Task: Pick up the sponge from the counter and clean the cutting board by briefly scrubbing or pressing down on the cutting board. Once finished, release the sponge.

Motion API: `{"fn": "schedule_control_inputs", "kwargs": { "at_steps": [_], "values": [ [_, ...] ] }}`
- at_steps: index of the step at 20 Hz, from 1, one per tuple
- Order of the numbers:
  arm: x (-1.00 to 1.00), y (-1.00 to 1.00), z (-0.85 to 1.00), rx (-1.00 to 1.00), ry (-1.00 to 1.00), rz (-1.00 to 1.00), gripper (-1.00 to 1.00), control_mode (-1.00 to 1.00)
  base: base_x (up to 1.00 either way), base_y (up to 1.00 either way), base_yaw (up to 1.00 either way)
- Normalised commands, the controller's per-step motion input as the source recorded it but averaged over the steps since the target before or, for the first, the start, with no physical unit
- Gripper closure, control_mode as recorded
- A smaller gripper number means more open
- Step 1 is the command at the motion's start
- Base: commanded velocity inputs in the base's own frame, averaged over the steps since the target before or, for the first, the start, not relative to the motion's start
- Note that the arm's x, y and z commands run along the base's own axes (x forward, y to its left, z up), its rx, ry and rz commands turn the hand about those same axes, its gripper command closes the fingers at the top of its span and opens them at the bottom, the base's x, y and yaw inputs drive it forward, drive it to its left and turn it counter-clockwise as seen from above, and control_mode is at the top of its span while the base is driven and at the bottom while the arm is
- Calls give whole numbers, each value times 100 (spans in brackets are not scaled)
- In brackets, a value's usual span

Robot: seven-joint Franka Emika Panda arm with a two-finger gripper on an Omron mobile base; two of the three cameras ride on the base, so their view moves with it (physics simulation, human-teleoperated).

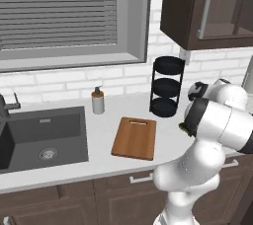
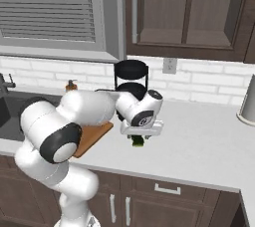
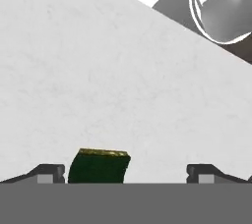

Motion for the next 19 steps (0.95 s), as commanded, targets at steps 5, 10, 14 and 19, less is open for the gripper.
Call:
{"fn": "schedule_control_inputs", "kwargs": {
  "at_steps": [5,10,14,19],
  "values": [
    [-74,29,86,10,-5,1,-100,-100,0,0,0],
    [-55,65,79,8,-5,0,-100,-100,0,0,0],
    [-54,84,61,5,-2,0,-100,-100,0,0,0],
    [-56,85,46,1,0,7,-100,-100,0,0,0]
  ]
}}
